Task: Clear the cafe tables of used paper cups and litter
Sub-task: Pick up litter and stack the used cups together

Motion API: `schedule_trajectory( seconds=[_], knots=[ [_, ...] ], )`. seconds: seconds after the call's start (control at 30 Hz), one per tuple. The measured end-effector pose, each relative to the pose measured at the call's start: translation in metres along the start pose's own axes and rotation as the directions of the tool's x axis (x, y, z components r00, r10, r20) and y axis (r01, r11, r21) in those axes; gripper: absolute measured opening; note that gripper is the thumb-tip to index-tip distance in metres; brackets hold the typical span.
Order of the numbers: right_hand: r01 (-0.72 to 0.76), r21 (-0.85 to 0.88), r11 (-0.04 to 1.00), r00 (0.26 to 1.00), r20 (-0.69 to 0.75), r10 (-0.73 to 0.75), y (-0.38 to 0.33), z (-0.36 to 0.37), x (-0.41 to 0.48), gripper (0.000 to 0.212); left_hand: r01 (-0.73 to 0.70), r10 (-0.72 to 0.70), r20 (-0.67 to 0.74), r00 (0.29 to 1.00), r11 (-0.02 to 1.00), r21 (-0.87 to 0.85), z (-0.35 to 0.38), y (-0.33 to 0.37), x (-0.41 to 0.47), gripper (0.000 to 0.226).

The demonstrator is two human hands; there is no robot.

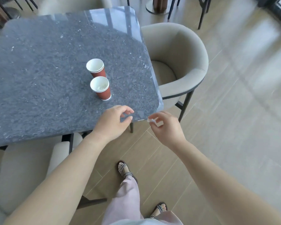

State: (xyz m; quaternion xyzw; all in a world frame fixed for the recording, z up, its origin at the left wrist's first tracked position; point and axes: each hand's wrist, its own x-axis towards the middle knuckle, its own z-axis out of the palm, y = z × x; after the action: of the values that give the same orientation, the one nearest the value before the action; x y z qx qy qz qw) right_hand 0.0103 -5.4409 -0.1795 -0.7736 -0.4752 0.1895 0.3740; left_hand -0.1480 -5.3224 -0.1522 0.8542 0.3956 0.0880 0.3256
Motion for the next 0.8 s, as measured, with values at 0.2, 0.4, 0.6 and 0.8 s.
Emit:
schedule_trajectory(
  seconds=[0.2,0.4,0.6,0.8],
  knots=[
    [0.046,-0.006,0.999,0.997,0.058,-0.045,-0.049,0.044,0.087,0.007,0.061,-0.061,-0.091,0.994,0.998,0.0,-0.055,-0.049,0.054,0.014],
    [0.093,-0.015,0.996,0.991,0.101,-0.091,-0.084,0.076,0.15,0.01,0.146,-0.135,-0.138,0.981,0.986,0.075,-0.09,-0.085,0.098,0.024],
    [0.118,-0.028,0.993,0.985,0.129,-0.113,-0.095,0.082,0.205,0.008,0.162,-0.164,0.018,0.986,0.983,0.082,-0.097,-0.102,0.118,0.026],
    [0.183,0.003,0.983,0.953,0.243,-0.178,-0.103,0.104,0.257,0.011,0.237,-0.238,0.028,0.971,0.97,0.057,-0.08,-0.108,0.125,0.023]
  ],
)
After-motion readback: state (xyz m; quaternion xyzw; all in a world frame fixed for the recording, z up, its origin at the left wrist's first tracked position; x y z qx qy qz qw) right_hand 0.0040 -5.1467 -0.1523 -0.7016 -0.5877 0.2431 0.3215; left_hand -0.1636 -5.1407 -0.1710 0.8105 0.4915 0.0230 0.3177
